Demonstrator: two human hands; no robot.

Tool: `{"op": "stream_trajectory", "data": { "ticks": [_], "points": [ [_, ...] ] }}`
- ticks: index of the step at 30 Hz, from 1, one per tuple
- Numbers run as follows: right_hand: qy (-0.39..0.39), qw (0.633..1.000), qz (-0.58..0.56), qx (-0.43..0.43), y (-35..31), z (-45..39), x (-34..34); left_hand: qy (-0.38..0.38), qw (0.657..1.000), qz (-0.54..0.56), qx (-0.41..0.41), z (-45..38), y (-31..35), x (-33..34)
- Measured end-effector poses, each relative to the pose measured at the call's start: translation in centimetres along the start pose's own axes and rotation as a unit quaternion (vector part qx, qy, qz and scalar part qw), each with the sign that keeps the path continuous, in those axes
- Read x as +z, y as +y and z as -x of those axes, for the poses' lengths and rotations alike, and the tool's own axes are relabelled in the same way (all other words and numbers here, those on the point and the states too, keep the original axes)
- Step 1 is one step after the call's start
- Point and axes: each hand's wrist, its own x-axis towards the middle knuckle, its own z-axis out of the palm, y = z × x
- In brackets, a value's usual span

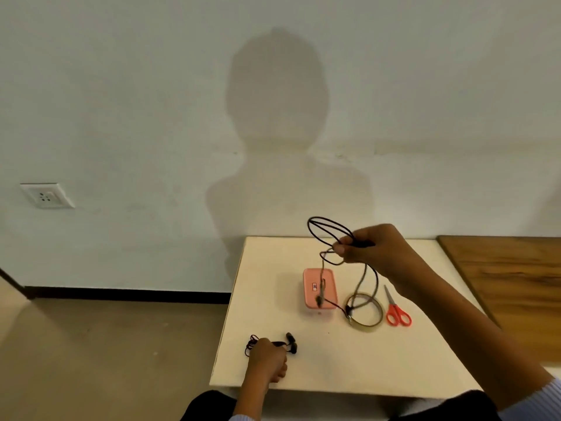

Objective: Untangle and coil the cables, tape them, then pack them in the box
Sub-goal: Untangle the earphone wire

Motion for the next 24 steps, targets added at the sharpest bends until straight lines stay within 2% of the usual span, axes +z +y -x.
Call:
{"op": "stream_trajectory", "data": {
  "ticks": [3,5,7,9,12,19,24],
  "points": [
    [0.014,1.0,-0.013,0.02,2.1,1.7,-0.4,0.015,1.0,0.021,-0.014,-0.7,0.1,0.1],
    [0.023,0.999,-0.018,0.037,3.6,2.3,-0.2,0.051,0.998,0.035,-0.011,-1.8,0.4,0.2],
    [0.033,0.998,-0.028,0.051,5.1,2.8,0.3,0.096,0.995,0.012,0.028,-2.1,1.0,-0.2],
    [0.043,0.996,-0.043,0.066,6.4,3.1,0.9,0.108,0.99,-0.016,0.091,-1.5,1.7,-0.6],
    [0.065,0.993,-0.042,0.086,8.4,3.1,1.9,0.082,0.983,-0.013,0.161,-1.3,2.5,-0.6],
    [0.077,0.993,0.003,0.09,12.1,3.3,4.3,0.027,0.973,0.016,0.23,-0.1,2.6,0.8],
    [0.077,0.991,-0.069,0.09,12.0,3.2,4.3,-0.085,0.963,-0.034,0.253,0.8,1.6,0.9]
  ]
}}
